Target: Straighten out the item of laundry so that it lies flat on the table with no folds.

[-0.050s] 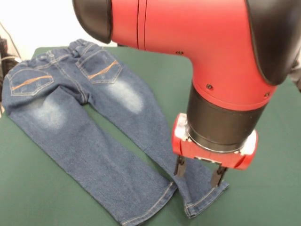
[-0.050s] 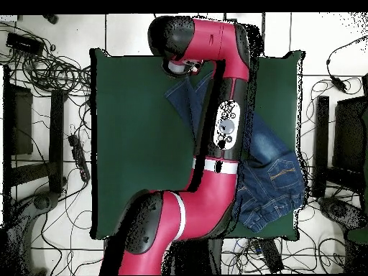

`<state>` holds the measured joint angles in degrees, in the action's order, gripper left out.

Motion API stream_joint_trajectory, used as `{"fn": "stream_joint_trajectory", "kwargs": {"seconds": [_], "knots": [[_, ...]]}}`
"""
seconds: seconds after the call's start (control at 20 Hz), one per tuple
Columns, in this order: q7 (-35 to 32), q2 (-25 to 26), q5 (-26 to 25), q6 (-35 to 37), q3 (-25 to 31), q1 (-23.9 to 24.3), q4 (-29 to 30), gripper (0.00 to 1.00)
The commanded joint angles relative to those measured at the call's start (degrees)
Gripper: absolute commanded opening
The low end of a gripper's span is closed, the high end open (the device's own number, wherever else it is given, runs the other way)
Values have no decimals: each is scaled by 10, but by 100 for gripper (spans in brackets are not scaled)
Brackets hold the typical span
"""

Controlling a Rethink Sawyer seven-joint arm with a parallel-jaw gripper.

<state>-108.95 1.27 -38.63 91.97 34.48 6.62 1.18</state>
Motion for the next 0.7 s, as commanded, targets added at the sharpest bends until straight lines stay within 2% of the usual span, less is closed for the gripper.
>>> {"fn": "stream_joint_trajectory", "kwargs": {"seconds": [0.05,0.6,0.7], "knots": [[150,27,-36,-20,89,-2,108,100],[119,16,-77,18,123,-9,108,100],[122,22,-103,22,145,-7,102,100]]}}
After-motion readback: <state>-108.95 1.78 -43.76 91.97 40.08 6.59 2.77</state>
